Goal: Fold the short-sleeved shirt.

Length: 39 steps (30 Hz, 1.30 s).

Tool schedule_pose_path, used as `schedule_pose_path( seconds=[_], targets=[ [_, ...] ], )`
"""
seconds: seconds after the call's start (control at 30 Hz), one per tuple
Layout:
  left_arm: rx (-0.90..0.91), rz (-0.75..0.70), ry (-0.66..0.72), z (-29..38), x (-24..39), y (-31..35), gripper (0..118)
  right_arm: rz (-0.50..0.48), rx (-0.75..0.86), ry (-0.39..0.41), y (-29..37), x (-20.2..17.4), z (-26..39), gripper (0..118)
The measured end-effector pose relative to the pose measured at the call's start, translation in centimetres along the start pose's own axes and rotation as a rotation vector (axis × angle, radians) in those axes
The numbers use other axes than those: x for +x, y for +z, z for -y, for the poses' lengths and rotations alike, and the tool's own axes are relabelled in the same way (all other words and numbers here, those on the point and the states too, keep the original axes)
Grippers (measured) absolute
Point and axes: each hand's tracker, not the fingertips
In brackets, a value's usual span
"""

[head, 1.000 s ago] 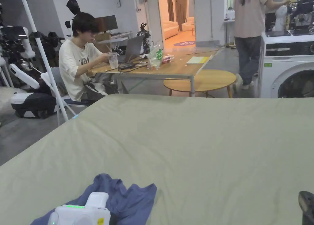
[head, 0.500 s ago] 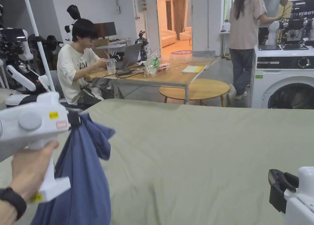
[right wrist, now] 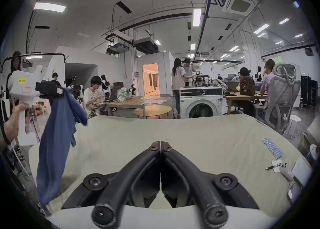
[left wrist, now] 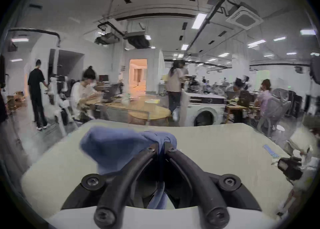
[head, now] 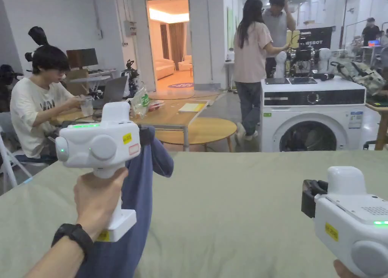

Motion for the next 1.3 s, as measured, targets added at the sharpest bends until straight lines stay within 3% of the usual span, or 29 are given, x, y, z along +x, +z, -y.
schedule_pose_path(
  seconds=[0.27, 0.4, 0.47, 0.53, 0.6, 0.63, 0.67, 0.7, 0.87, 1.0, 1.13, 1.17, 1.23, 1.3],
  targets=[
    [-0.174, 0.471, -0.046, 10.2, 21.6, -4.5, 0, 0.187, 0.037, 0.032, 5.1, 8.5, -0.9, 0],
    [-0.335, 0.697, -0.010, 18.2, 28.8, -3.2, 0, 0.242, 0.050, 0.026, 7.8, 12.3, -1.3, 0],
    [-0.410, 0.770, -0.058, 22.5, 32.1, -1.4, 0, 0.291, 0.039, 0.041, 8.9, 13.6, -1.5, 0],
    [-0.467, 0.825, -0.093, 25.7, 33.7, 0.1, 0, 0.304, 0.034, 0.047, 9.8, 14.4, -1.6, 0],
    [-0.498, 0.878, -0.038, 27.6, 34.2, 1.6, 0, 0.316, 0.028, 0.047, 10.5, 14.8, -1.4, 0],
    [-0.510, 0.886, 0.000, 28.1, 33.8, 2.0, 4, 0.320, 0.020, 0.049, 10.7, 14.7, -1.3, 0],
    [-0.511, 0.878, 0.040, 28.1, 33.2, 2.2, 21, 0.320, 0.013, 0.048, 10.8, 14.5, -1.0, 0],
    [-0.515, 0.886, 0.058, 27.8, 32.6, 2.3, 48, 0.314, 0.006, 0.047, 10.8, 14.3, -0.7, 0],
    [-0.278, 0.729, -0.020, 22.0, 25.5, 5.2, 47, 0.240, -0.026, 0.016, 10.2, 10.9, 1.9, 0],
    [-0.090, 0.438, -0.077, 17.3, 17.5, 8.0, 47, 0.170, -0.045, 0.000, 9.0, 6.8, 3.9, 0],
    [-0.030, 0.220, -0.130, 15.6, 8.6, 11.2, 46, 0.122, -0.046, 0.024, 9.5, 3.5, 5.6, 0],
    [-0.016, 0.155, -0.120, 15.4, 6.5, 12.4, 39, 0.111, -0.045, 0.032, 9.8, 3.1, 6.0, 0],
    [0.018, 0.064, -0.111, 15.5, 2.8, 14.3, 12, 0.120, -0.042, 0.046, 10.4, 2.4, 6.8, 0],
    [0.021, -0.036, -0.105, 15.6, 0.2, 16.0, 6, 0.129, -0.043, 0.062, 11.0, 2.3, 7.4, 0]
  ],
)
